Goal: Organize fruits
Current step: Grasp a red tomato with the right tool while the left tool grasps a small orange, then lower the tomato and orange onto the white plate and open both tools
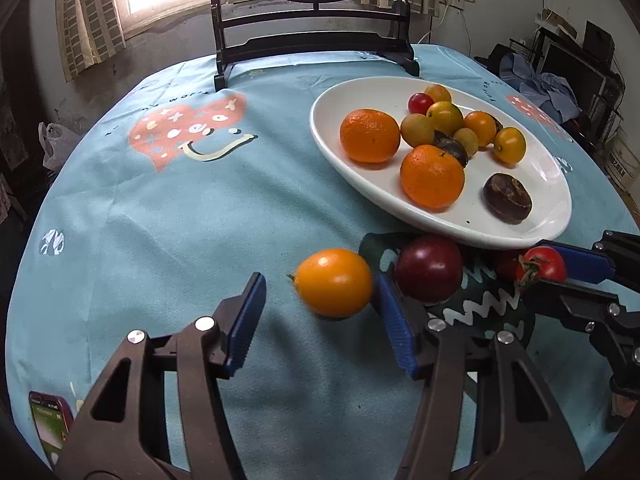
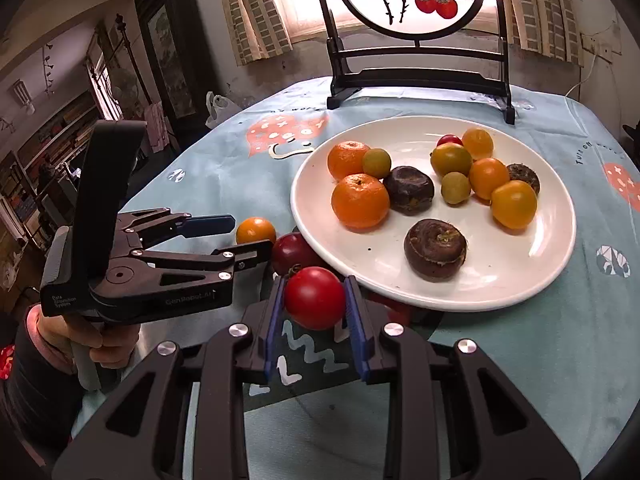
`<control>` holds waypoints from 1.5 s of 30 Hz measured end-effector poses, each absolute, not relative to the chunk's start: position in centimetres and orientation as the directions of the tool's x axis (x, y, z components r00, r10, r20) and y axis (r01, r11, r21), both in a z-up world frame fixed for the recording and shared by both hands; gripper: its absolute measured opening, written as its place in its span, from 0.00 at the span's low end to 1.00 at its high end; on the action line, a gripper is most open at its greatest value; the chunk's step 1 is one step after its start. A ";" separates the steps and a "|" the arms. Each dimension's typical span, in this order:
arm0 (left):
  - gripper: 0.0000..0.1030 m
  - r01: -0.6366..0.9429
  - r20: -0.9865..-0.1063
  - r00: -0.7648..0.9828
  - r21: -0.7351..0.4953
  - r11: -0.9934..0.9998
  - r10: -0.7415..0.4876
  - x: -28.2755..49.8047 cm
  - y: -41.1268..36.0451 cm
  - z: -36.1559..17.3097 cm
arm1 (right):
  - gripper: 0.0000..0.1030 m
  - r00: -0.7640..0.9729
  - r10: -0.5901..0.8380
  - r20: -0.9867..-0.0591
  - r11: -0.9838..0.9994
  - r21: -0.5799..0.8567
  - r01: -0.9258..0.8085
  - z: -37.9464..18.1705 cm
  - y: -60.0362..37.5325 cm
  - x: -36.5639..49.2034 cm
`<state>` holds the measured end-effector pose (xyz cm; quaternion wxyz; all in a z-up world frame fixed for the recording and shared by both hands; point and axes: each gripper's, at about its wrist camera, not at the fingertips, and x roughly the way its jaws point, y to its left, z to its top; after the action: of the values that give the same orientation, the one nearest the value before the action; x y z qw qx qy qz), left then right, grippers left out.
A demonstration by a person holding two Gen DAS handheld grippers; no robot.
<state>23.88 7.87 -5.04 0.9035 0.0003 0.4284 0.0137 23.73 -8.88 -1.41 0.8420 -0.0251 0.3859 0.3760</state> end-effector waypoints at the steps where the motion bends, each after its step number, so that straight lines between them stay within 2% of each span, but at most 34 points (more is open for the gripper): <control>1: 0.55 -0.022 -0.777 0.629 0.016 1.000 0.027 24.0 7.8 -5.2 | 0.29 0.420 0.616 -0.666 0.715 0.250 -0.653 -1.4 -8.9 23.8; 4: 0.50 -0.021 -0.787 0.616 0.017 1.000 0.026 24.3 7.7 -5.9 | 0.29 0.423 0.618 -0.662 0.714 0.248 -0.654 -1.2 -8.9 23.6; 6: 0.42 -0.013 -0.782 0.623 0.013 1.000 0.018 24.3 7.6 -5.7 | 0.29 0.426 0.617 -0.661 0.715 0.245 -0.655 -1.1 -8.9 23.6; 12: 0.40 -0.013 -0.776 0.630 0.012 1.000 0.018 24.0 7.5 -5.5 | 0.29 0.441 0.608 -0.661 0.721 0.226 -0.655 -1.0 -9.0 23.3; 29: 0.39 -0.026 -0.701 0.713 -0.033 0.999 -0.004 20.3 7.2 -3.4 | 0.29 0.477 0.626 -0.617 0.725 0.235 -0.648 0.4 -10.0 23.2; 34: 0.39 -0.028 -0.668 0.743 -0.084 0.996 -0.035 19.8 7.6 -2.2 | 0.29 0.508 0.630 -0.588 0.732 0.230 -0.641 1.1 -10.6 23.1; 38: 0.39 0.018 -0.633 0.769 -0.118 0.993 -0.089 21.9 6.3 0.3 | 0.29 0.576 0.619 -0.534 0.764 0.237 -0.600 1.7 -11.7 24.7; 42: 0.39 0.060 -0.618 0.777 -0.117 0.991 -0.120 26.1 4.1 1.6 | 0.29 0.629 0.578 -0.520 0.811 0.276 -0.516 1.2 -13.8 27.9; 44: 0.41 0.063 -0.616 0.777 -0.125 0.990 -0.128 28.0 3.2 1.7 | 0.31 0.644 0.565 -0.516 0.823 0.296 -0.485 0.9 -14.7 29.2; 45: 0.56 0.046 -0.618 0.778 -0.124 0.991 -0.113 28.7 2.9 1.6 | 0.39 0.656 0.548 -0.520 0.835 0.289 -0.468 0.8 -14.9 29.8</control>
<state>28.73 2.95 1.63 0.9416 -0.0511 0.3302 -0.0423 29.76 -14.91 0.77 0.9075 0.0647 0.3063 0.2799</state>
